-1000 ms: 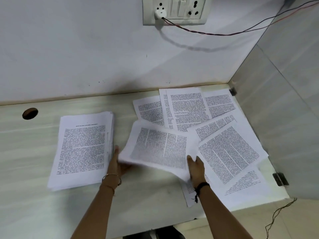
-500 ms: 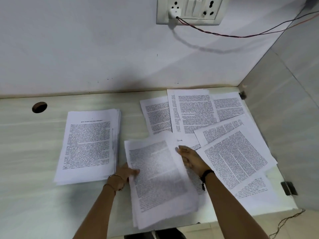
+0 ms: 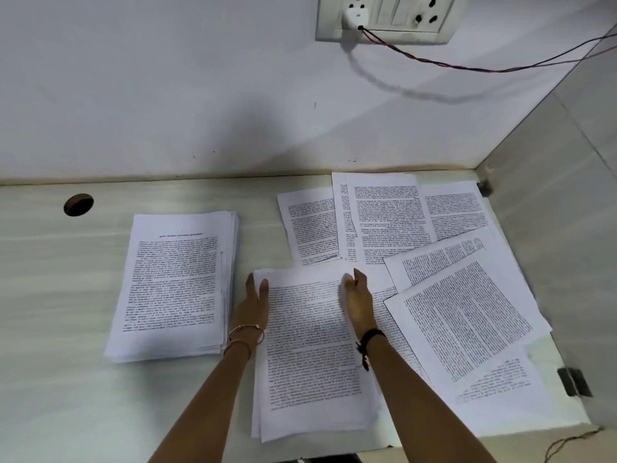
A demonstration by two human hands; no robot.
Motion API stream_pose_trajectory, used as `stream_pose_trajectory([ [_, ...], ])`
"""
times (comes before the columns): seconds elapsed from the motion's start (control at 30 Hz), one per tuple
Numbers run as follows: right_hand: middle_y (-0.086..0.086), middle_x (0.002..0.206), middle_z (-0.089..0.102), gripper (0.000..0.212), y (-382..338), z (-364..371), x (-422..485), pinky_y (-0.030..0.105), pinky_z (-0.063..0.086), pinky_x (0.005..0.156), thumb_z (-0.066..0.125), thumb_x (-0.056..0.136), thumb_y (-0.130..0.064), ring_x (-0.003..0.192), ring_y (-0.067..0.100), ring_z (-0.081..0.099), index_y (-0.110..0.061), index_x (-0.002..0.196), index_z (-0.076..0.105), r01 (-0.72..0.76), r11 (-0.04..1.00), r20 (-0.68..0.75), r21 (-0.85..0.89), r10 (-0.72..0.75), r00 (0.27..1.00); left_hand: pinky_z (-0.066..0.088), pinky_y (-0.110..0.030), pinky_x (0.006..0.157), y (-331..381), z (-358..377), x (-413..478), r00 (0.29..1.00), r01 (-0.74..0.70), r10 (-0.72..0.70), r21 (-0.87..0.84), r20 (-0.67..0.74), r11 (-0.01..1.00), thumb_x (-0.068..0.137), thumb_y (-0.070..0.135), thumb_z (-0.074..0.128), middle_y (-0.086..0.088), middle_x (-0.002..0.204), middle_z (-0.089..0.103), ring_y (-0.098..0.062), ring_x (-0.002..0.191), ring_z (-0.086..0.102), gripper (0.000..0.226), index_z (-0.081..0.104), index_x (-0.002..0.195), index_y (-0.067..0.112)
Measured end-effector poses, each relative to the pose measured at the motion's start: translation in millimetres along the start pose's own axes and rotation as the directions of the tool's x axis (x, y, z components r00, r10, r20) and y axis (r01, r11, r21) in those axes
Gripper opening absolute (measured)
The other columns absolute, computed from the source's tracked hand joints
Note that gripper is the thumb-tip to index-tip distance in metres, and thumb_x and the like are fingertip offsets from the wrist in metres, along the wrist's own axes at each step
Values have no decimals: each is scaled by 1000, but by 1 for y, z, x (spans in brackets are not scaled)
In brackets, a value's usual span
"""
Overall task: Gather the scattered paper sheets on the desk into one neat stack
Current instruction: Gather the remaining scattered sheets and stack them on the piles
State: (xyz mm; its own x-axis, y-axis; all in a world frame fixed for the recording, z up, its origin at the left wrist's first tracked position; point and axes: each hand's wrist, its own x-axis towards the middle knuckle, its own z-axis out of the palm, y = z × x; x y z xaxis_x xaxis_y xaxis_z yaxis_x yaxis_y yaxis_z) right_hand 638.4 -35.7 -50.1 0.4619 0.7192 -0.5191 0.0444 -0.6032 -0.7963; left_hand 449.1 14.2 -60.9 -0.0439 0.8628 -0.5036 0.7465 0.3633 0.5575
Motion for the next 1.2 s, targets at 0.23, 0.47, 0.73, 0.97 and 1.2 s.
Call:
stream_pose_trajectory([
  [0.23, 6, 125, 58, 43, -1, -2, 15, 33, 42, 94, 46, 99, -36, 113, 25, 55, -16, 136, 43, -45, 999, -67, 22, 47, 997, 36, -42, 105, 4, 0, 17, 994, -58, 49, -96, -99, 994, 98, 42, 27, -18, 144, 42, -34, 128, 46, 57, 26, 145, 9],
  [0.47, 3, 113, 55, 47, -12, 4, 17, 28, 40, 84, 46, 99, -17, 97, 23, 57, -26, 141, 28, 36, 994, 74, -101, -29, 997, 45, -37, 74, 26, -5, 24, 987, -129, 130, -19, 95, 991, 97, 46, 20, -22, 125, 52, -30, 84, 57, 59, -7, 148, 32],
  [0.73, -3, 125, 51, 43, -50, -12, 37, 38, 44, 100, 61, 90, -13, 118, 17, 50, -39, 121, 44, 239, 891, -257, 386, -145, 955, 42, -30, 95, 5, -17, 26, 962, 56, 25, -288, 272, 956, 88, 28, 59, -9, 127, 56, -21, 116, 48, 41, 51, 123, 9],
  [0.97, 8, 139, 46, 60, 0, -13, 16, 33, 35, 107, 56, 95, -32, 129, 22, 44, -14, 146, 30, 3, 976, 208, -220, 44, 977, 33, -32, 106, -2, 0, 17, 993, 114, -108, -454, 40, 883, 93, 10, 49, -17, 143, 41, -32, 131, 41, 47, 36, 137, -1],
  [1.2, 2, 77, 56, 56, 27, -1, -21, 28, 40, 64, 46, 97, -39, 73, 19, 55, -6, 140, 34, 160, 922, 71, -353, -144, 987, 38, -39, 103, -3, 22, -9, 990, 117, -141, -454, -19, 883, 94, 16, 49, -17, 141, 43, -36, 125, 47, 56, 24, 142, 6],
])
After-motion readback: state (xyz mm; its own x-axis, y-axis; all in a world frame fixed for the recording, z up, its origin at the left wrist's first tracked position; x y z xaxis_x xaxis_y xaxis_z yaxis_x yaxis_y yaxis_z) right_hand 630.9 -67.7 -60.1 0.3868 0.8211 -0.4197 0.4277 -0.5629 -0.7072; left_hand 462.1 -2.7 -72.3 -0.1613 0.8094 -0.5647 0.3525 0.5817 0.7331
